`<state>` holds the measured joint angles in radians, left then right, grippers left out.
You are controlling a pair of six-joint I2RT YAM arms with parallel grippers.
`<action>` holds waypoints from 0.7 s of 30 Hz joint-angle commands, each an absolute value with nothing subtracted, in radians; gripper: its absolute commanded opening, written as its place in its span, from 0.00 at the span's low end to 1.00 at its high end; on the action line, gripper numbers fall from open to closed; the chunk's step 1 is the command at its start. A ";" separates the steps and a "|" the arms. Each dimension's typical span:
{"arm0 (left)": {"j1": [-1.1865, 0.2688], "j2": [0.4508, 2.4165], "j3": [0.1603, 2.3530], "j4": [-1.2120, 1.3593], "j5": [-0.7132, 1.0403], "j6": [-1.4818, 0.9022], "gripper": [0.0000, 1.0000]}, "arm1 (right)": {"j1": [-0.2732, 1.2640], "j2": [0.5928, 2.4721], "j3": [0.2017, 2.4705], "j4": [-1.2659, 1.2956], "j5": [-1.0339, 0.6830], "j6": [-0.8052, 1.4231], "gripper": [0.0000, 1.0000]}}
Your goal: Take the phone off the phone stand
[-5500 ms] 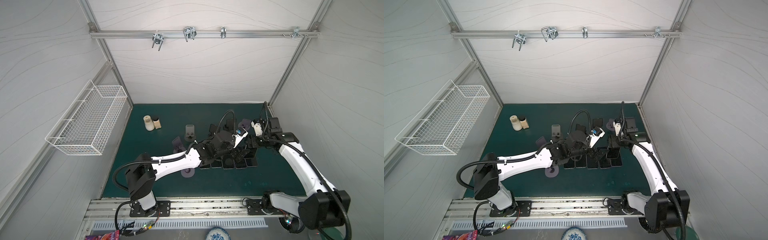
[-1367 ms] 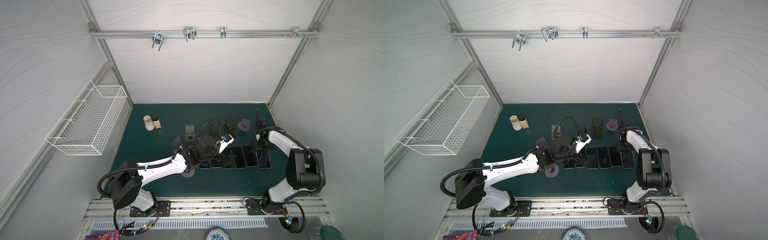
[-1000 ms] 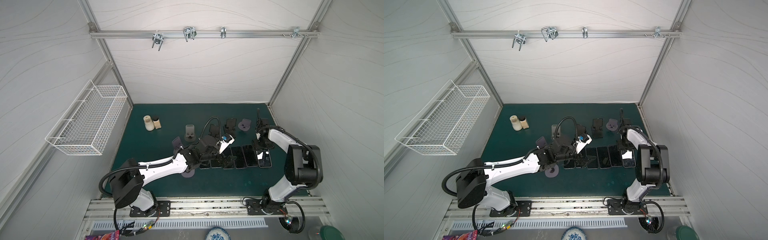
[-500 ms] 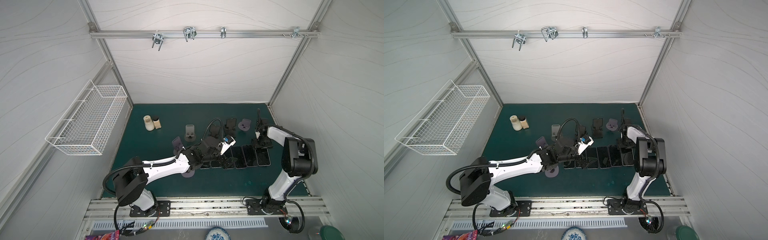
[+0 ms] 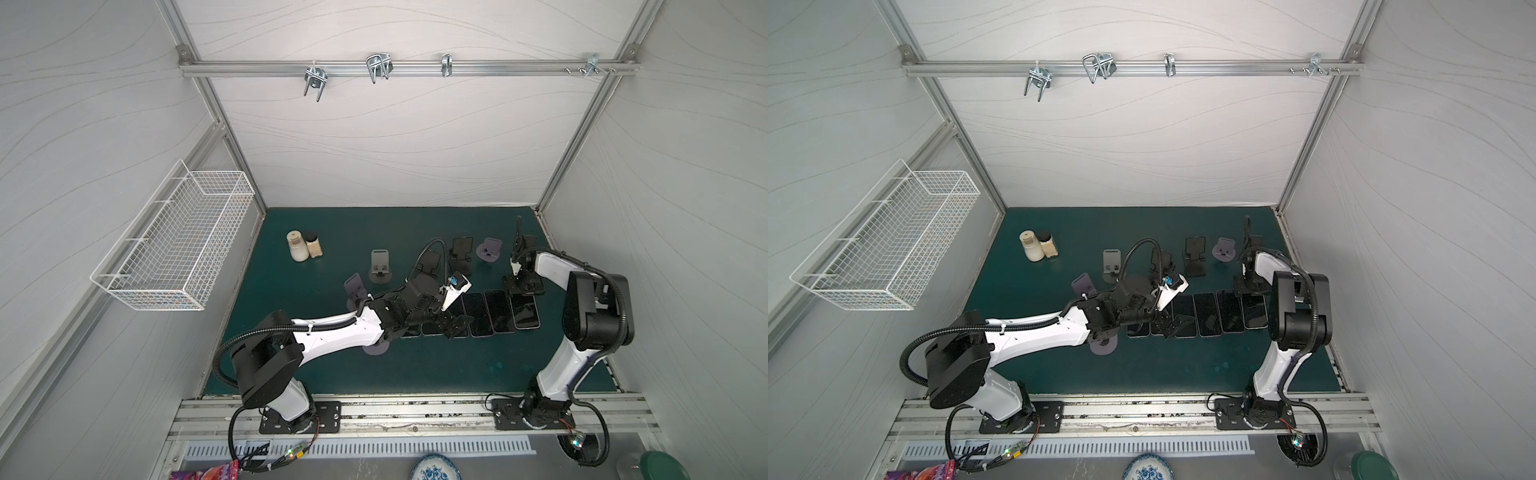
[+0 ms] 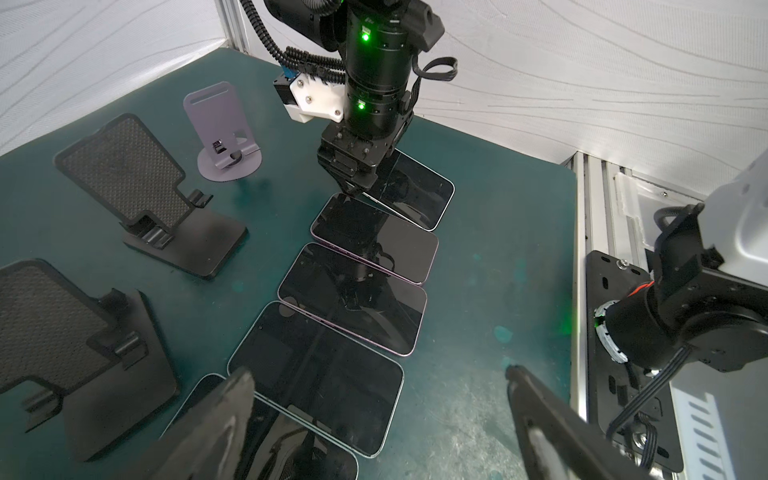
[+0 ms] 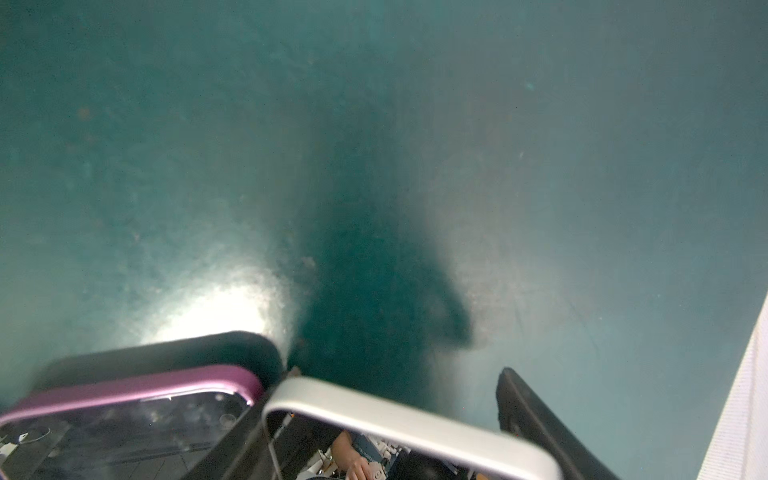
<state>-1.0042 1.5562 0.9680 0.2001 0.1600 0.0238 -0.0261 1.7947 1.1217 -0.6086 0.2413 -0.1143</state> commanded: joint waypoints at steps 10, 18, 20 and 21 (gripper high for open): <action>-1.010 1.581 0.992 0.236 0.161 0.015 0.96 | -0.034 1.826 1.144 -0.582 0.209 -0.149 0.67; -1.011 1.587 0.991 0.239 0.167 0.006 0.96 | -0.034 1.815 1.138 -0.590 0.229 -0.155 0.76; -1.011 1.589 0.991 0.241 0.171 0.002 0.96 | -0.034 1.810 1.134 -0.591 0.239 -0.159 0.76; -1.011 1.589 0.991 0.242 0.174 0.001 0.96 | -0.035 1.810 1.131 -0.590 0.246 -0.158 0.76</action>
<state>-1.0042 1.5726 0.9680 0.2008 0.1612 0.0101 -0.0284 1.8023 1.1305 -0.6022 0.2268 -0.1326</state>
